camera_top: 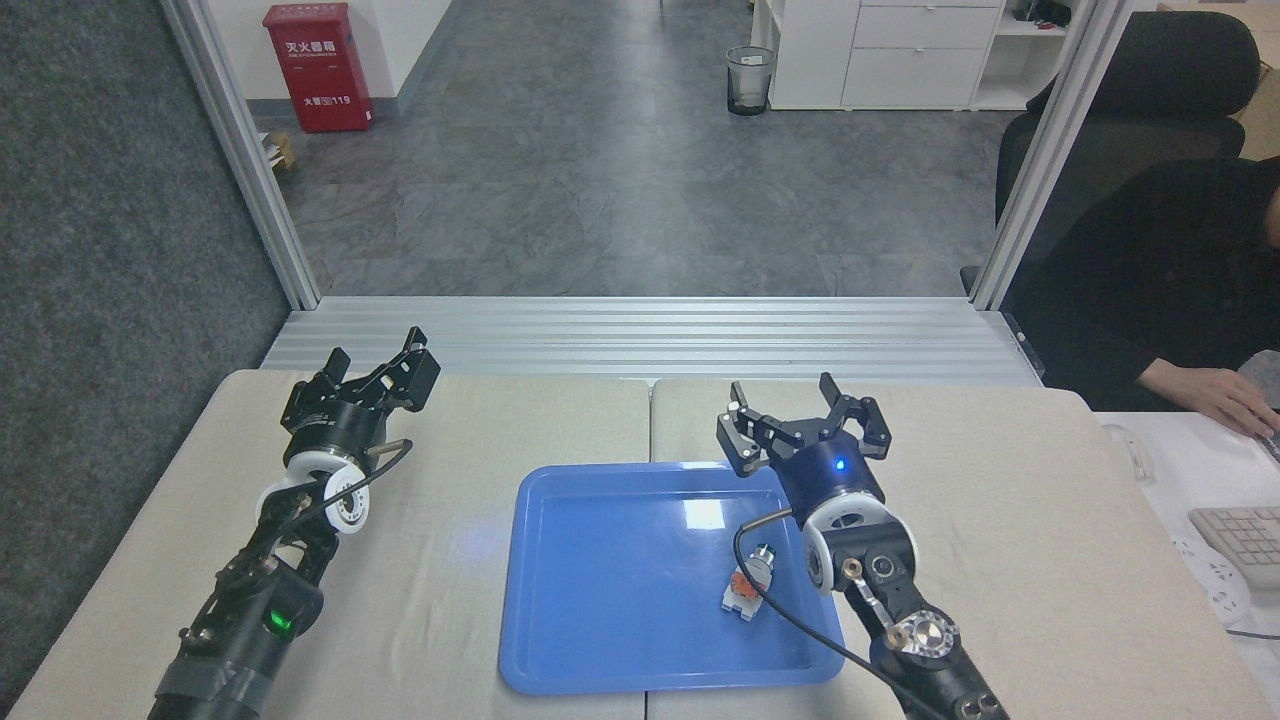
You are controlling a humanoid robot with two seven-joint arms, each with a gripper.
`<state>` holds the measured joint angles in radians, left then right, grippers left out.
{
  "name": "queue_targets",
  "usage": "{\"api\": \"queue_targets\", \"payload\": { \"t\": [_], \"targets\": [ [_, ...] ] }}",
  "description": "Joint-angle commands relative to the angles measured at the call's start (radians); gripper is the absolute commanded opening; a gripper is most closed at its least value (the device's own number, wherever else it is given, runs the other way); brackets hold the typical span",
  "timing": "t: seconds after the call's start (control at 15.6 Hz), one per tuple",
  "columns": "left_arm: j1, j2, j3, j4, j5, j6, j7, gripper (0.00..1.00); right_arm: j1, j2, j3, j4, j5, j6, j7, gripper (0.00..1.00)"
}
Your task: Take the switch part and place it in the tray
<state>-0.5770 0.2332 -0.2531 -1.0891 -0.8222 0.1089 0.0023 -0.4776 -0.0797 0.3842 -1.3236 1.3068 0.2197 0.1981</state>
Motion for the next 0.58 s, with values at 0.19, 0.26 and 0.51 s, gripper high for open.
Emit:
{"api": "queue_targets", "payload": {
  "t": [0.19,0.26,0.51],
  "targets": [
    [0.000,0.000,0.000,0.000,0.000,0.000,-0.001,1.00,-0.148,-0.171,-0.142,0.315,-0.065,-0.019,-0.213,0.99],
    [0.000,0.000,0.000,0.000,0.000,0.000,-0.001,1.00,-0.145,-0.224,-0.143,0.340,-0.142,-0.051,-0.226,0.99],
    [0.000,0.000,0.000,0.000,0.000,0.000,-0.001,1.00,-0.147,-0.330,-0.143,0.418,-0.281,-0.267,-0.238,0.99]
  ]
}}
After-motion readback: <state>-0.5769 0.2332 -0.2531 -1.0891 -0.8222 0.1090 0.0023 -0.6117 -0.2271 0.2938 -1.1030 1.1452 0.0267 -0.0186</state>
